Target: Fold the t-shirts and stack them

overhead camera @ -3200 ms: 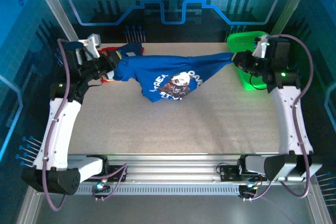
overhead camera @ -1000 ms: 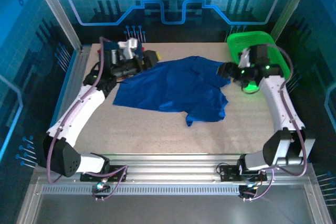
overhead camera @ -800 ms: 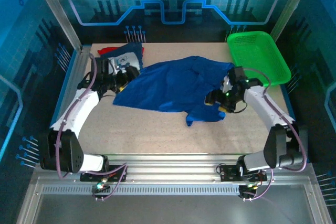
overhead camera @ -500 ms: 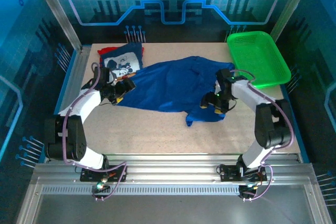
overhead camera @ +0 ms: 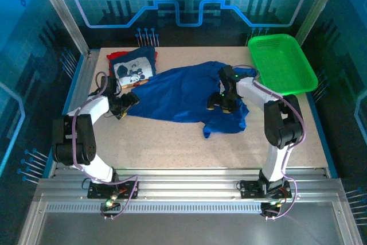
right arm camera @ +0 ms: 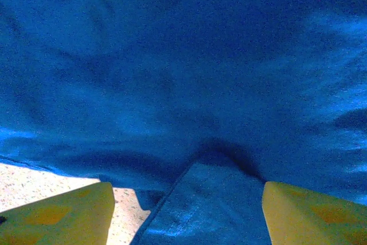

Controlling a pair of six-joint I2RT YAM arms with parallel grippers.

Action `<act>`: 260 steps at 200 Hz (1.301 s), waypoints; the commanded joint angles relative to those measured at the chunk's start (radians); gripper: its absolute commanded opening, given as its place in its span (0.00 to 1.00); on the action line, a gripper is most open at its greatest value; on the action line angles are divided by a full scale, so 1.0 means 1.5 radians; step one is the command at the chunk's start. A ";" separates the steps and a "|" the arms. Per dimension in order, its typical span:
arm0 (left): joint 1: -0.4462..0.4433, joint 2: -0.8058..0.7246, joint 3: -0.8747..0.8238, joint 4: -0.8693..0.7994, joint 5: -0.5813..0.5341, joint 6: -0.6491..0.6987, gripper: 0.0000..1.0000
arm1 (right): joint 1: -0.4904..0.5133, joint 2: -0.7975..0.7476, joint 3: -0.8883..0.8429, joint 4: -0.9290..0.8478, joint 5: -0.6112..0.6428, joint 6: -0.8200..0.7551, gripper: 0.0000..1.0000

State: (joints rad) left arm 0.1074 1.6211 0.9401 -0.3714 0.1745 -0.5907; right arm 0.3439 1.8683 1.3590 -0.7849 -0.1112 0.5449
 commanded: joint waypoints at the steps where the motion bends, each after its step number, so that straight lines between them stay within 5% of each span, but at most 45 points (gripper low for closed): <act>1: 0.010 0.029 0.032 -0.042 -0.039 0.023 0.76 | -0.001 -0.026 -0.003 -0.037 0.026 -0.011 0.69; 28: 0.010 0.071 0.039 -0.020 -0.034 0.019 0.74 | -0.025 -0.061 -0.037 -0.044 0.055 -0.012 0.70; 48: 0.010 0.111 0.050 -0.003 -0.023 0.011 0.63 | -0.050 -0.067 -0.041 -0.042 0.063 -0.009 0.70; 98: 0.010 0.141 0.040 0.011 -0.006 0.017 0.11 | -0.073 -0.041 -0.003 -0.046 0.084 -0.014 0.69; 116: 0.010 0.126 0.021 0.014 -0.008 0.023 0.00 | -0.063 -0.036 -0.011 -0.015 0.061 -0.024 0.67; 188: 0.010 0.069 -0.034 0.026 0.014 0.027 0.00 | -0.022 0.033 -0.007 0.041 0.019 -0.052 0.51; 260: 0.010 0.046 -0.053 0.034 0.027 0.029 0.00 | 0.000 0.075 0.005 0.042 0.038 -0.068 0.45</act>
State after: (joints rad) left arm 0.1169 1.7073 0.8875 -0.2787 0.2016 -0.5690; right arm 0.3244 1.9598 1.3373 -0.7254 -0.0593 0.4648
